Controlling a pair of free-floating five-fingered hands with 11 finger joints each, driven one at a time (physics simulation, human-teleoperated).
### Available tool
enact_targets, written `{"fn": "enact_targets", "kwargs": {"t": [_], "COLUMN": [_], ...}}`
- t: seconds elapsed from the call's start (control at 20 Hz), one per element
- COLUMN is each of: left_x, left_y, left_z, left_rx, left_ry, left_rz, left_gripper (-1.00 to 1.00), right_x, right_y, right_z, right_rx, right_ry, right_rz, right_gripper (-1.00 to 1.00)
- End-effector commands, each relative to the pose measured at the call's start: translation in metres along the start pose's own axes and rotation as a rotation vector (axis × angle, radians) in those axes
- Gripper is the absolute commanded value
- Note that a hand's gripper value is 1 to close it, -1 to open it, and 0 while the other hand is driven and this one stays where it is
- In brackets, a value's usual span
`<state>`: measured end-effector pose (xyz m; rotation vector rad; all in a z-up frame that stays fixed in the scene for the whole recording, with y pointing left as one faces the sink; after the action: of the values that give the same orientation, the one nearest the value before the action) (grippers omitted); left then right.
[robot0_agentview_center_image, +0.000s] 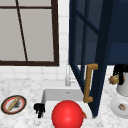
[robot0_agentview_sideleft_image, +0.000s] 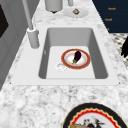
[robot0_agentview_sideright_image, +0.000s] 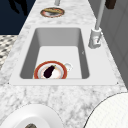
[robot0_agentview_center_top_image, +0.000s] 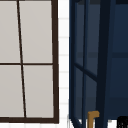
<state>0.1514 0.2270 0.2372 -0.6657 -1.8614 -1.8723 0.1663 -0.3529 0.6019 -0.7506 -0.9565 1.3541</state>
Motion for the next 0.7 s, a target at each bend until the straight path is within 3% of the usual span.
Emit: {"fn": "enact_targets", "kwargs": {"t": [0.0,0.65], "left_x": [0.0,0.0], "left_y": [0.0,0.0], "left_z": [0.0,0.0], "left_rx": [0.0,0.0], "left_ry": [0.0,0.0], "left_rz": [0.0,0.0], "left_gripper": [0.0,0.0], "right_x": [0.011,0.047], "right_y": [-0.03,-0.127], "right_z": [0.007,0.027], "right_rx": [-0.039,-0.025], "right_ry": [0.085,0.178], "right_rz": [-0.02,-0.015], "right_gripper": [1.0,1.0]}}
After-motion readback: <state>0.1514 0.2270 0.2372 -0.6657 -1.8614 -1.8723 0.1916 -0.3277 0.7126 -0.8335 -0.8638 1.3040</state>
